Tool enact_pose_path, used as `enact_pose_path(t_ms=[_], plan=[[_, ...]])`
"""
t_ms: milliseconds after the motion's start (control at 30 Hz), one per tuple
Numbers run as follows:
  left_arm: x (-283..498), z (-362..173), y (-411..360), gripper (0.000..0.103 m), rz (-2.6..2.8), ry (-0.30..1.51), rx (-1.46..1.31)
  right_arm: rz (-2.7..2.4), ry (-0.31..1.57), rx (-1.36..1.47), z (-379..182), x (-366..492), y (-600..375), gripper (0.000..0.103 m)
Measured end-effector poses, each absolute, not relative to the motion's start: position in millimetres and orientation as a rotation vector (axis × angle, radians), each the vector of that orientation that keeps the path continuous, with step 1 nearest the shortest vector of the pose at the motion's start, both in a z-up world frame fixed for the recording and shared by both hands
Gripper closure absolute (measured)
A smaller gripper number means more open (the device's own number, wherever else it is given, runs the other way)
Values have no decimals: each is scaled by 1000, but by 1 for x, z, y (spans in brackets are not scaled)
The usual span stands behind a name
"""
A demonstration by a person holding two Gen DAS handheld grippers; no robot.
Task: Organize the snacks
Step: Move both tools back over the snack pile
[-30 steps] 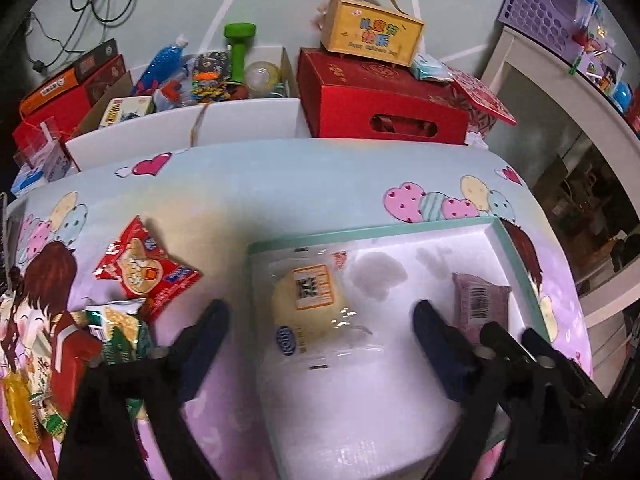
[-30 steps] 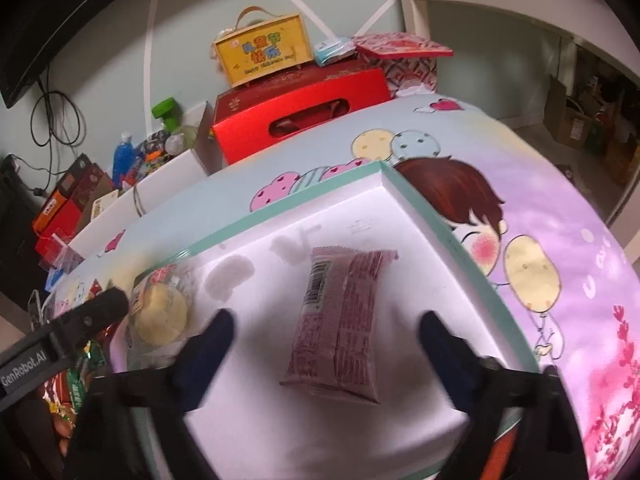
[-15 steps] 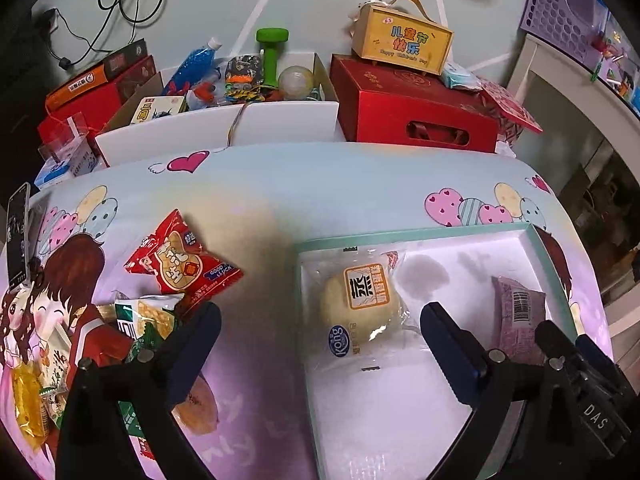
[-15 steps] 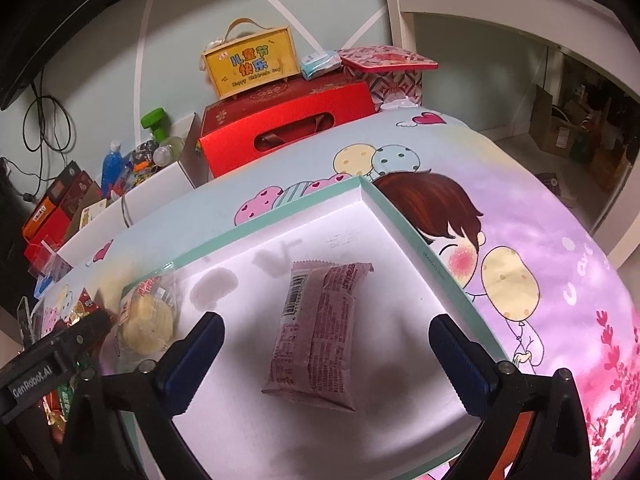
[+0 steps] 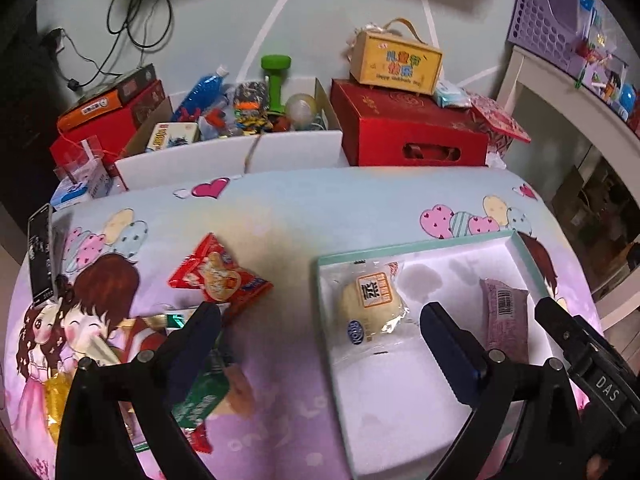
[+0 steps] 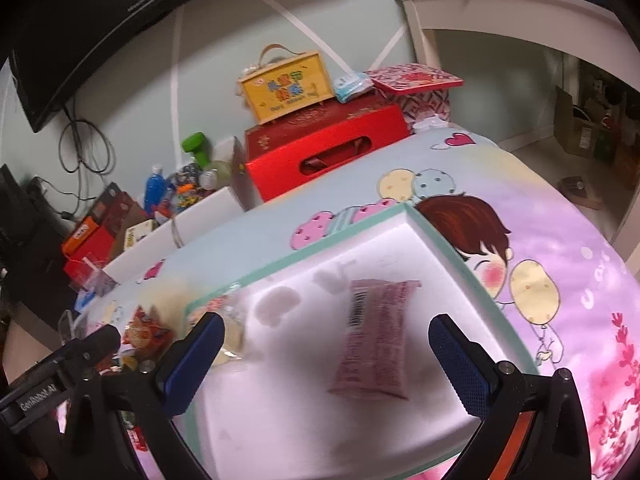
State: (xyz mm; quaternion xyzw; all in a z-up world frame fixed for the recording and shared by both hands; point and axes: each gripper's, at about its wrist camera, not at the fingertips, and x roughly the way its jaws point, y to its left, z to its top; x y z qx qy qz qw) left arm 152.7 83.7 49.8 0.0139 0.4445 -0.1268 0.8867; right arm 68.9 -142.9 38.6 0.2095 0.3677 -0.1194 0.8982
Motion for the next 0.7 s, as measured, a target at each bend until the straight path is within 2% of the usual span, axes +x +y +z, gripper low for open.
enact_pose_path(t_ms=[333, 700], plan=[[139, 81, 149, 3, -174, 870, -17, -167, 732, 349, 58, 73, -98, 0], [112, 70, 268, 3, 76, 889, -144, 18, 761, 294, 59, 83, -17, 0]])
